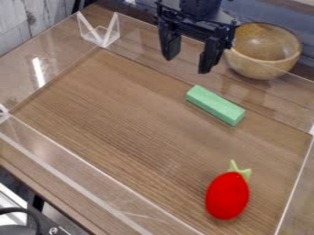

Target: Move the red object to the left side of the table

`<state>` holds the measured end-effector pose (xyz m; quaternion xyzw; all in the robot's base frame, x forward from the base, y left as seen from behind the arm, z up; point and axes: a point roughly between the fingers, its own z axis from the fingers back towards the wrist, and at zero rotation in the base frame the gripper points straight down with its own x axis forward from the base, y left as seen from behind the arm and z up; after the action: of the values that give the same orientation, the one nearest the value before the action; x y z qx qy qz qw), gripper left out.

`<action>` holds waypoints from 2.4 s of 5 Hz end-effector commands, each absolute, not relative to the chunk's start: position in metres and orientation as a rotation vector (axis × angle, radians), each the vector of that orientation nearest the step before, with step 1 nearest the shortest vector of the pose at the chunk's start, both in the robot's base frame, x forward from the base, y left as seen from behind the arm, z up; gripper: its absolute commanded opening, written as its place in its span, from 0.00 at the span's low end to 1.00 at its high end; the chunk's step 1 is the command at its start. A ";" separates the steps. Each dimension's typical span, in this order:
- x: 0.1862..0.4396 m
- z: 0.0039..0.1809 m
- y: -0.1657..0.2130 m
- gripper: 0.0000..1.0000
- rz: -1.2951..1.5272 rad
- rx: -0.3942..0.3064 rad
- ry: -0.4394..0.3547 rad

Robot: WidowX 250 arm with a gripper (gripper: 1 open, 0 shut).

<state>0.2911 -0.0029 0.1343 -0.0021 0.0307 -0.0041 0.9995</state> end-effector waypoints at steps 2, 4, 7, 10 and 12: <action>0.243 0.106 -0.055 1.00 -0.216 -0.047 0.142; 0.208 0.072 -0.139 1.00 -0.548 -0.027 0.056; 0.211 0.057 -0.124 1.00 -0.524 0.004 -0.019; 0.223 0.052 -0.114 1.00 -0.503 0.005 -0.090; 0.228 0.050 -0.109 1.00 -0.488 -0.005 -0.114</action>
<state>0.2220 -0.1078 0.0396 0.0027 -0.0329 -0.2393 0.9704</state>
